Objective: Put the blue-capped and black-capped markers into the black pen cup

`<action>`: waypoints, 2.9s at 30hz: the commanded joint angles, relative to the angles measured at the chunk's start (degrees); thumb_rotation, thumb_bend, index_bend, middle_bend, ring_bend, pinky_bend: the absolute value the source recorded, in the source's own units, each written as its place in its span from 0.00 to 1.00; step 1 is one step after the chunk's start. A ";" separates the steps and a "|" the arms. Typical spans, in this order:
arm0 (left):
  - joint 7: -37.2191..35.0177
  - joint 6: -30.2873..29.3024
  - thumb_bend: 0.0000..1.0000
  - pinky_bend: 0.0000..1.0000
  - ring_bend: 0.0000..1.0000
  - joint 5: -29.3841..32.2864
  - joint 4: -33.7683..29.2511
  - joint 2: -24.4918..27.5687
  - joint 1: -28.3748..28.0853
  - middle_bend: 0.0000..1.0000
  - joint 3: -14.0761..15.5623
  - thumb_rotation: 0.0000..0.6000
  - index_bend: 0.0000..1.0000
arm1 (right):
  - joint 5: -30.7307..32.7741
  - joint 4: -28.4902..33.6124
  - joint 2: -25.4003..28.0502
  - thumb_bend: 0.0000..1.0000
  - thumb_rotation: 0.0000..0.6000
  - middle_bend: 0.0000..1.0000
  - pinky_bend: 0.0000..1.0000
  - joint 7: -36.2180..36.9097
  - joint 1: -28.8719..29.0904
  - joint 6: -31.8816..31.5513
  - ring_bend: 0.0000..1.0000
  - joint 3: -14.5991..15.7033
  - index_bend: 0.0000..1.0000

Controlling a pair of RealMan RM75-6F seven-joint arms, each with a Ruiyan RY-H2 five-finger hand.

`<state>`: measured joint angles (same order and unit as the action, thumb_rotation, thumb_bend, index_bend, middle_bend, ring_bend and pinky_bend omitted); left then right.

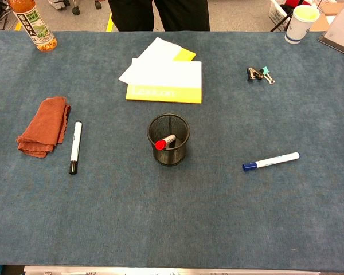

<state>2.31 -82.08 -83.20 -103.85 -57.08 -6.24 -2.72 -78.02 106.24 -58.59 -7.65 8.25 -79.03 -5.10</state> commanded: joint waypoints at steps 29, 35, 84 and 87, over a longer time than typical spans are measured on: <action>-2.44 -0.23 0.31 0.01 0.00 -0.10 0.61 0.20 0.31 0.04 0.20 1.00 0.27 | -7.56 -1.05 -1.72 0.29 1.00 0.22 0.07 3.19 0.97 5.11 0.07 5.08 0.49; -2.85 -0.49 0.31 0.01 0.00 -0.02 0.79 0.53 0.57 0.04 0.26 1.00 0.27 | -8.22 -4.71 -6.99 0.28 1.00 0.23 0.07 -1.04 1.81 6.64 0.07 5.80 0.52; -5.40 -0.74 0.31 0.01 0.00 -0.47 1.76 1.81 1.67 0.04 1.08 1.00 0.27 | -1.94 -13.17 -25.70 0.24 1.00 0.20 0.07 -29.86 12.36 20.78 0.05 7.99 0.52; -5.29 -0.70 0.31 0.01 0.00 -0.44 1.74 1.90 1.66 0.04 1.07 1.00 0.27 | -1.21 -13.41 -26.05 0.24 1.00 0.20 0.07 -30.31 12.73 21.06 0.05 7.86 0.52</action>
<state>-2.99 -82.79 -83.63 -102.10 -55.19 -4.57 -1.64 -79.33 92.90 -84.55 -37.86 20.89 -58.05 2.81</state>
